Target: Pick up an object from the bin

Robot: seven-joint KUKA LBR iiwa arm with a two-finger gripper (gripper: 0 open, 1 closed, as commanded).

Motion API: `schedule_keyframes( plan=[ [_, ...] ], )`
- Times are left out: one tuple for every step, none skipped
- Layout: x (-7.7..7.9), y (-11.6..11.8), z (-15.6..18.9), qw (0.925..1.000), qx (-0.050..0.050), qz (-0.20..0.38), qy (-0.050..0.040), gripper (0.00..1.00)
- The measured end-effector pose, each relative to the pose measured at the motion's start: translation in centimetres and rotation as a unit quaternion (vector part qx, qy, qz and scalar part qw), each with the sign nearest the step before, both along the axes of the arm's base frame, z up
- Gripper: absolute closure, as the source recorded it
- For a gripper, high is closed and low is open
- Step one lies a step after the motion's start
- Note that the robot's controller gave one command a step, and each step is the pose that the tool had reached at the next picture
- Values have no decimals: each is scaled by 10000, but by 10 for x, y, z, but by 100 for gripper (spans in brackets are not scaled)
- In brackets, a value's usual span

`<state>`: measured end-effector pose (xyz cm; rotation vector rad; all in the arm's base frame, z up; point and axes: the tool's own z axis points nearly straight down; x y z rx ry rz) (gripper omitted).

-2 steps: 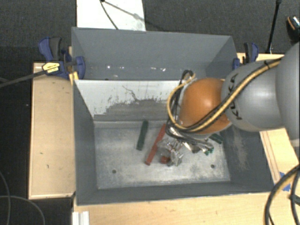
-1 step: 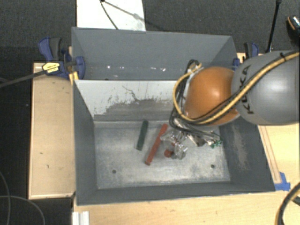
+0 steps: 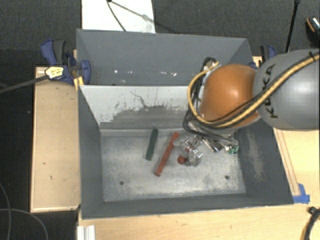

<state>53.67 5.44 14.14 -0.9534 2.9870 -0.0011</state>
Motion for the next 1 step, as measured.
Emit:
schedule_keyframes(
  plan=[
    [1,0,16,10000,1,-25,0,100]
  ],
)
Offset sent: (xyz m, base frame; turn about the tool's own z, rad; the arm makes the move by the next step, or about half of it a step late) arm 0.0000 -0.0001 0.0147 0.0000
